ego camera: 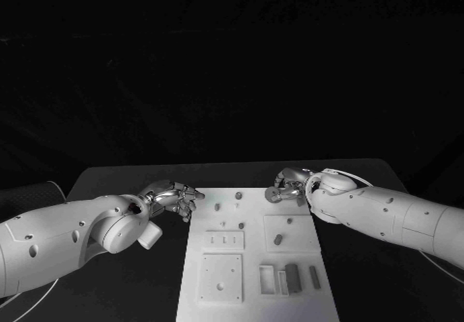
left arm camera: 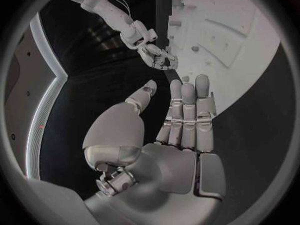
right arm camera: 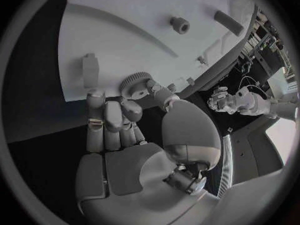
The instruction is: Assemble the parts on the task board
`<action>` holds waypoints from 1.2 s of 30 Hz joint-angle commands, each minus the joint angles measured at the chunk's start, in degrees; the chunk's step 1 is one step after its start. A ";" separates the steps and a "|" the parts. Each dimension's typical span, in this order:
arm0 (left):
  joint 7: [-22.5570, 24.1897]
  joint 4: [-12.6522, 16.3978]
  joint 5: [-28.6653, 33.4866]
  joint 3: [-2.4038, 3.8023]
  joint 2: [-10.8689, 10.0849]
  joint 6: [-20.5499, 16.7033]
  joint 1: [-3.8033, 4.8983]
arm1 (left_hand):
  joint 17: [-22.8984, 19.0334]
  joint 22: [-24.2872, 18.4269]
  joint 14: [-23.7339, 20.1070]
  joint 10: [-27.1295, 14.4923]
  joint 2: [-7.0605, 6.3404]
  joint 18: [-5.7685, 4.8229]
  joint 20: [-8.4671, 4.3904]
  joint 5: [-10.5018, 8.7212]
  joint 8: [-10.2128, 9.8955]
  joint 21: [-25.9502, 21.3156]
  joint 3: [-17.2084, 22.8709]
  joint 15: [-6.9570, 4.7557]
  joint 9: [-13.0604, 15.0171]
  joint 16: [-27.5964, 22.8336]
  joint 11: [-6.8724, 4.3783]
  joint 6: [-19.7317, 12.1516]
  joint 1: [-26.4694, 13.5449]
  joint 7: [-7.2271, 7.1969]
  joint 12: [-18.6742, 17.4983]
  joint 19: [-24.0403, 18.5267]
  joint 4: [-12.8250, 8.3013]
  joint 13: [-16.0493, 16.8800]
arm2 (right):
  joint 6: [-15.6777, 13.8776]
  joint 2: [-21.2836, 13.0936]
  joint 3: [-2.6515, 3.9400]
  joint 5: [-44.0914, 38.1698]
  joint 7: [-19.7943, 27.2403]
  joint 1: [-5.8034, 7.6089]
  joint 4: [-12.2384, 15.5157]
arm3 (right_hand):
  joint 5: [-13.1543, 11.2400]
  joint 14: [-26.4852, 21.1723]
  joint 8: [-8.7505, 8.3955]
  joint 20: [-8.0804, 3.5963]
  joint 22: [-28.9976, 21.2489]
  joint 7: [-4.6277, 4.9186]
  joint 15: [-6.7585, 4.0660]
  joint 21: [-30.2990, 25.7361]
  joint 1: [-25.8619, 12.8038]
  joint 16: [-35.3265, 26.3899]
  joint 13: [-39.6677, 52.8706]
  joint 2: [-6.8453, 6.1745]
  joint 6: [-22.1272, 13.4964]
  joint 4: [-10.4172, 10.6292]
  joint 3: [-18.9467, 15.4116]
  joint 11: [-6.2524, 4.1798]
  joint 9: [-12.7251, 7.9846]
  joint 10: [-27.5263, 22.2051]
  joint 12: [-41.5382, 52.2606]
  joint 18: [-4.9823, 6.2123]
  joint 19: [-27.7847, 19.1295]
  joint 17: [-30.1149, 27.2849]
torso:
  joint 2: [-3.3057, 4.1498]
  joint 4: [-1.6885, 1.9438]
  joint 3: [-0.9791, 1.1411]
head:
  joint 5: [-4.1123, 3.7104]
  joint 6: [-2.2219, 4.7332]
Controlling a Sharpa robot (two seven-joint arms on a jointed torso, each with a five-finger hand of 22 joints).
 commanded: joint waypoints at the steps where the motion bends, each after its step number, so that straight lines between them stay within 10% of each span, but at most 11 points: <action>1: 0.30 0.19 0.20 0.04 0.02 0.73 0.05 | -0.09 -0.02 -0.07 -0.13 -0.16 2.86 -0.04 -0.02 -0.10 -0.21 -0.20 0.12 0.06 0.05 0.38 0.83 -0.55 0.72 -0.37 0.32 -0.21 -0.08 | -1.05 -0.01 0.00 -0.02 0.70 -0.03 0.34 | 0.38 0.50 0.33 -0.09 1.07 0.42 -0.08 0.38 -0.10 0.39 -0.06 0.82 1.01 -0.48 -0.04 -0.14 0.04 0.27 0.25 4.84 0.04 0.15 | -0.01 0.03 -0.03 | -0.02 0.07; 36: 0.43 0.27 0.08 0.05 -0.39 0.27 0.06 | -0.08 0.07 -0.02 0.07 -0.17 2.87 -0.07 -0.02 -0.02 -0.20 -0.20 0.08 0.14 0.20 0.33 0.98 -0.54 0.66 -0.47 0.42 -0.22 -0.03 | -2.48 -1.87 0.13 -1.44 -0.70 2.11 7.21 | 3.29 1.22 1.14 -0.20 1.03 -0.19 -0.61 0.79 -0.54 0.62 -0.23 3.00 4.11 -2.84 0.67 -0.73 -0.31 0.77 0.19 4.84 0.28 0.55 | -0.03 -0.02 -0.01 | -0.02 0.49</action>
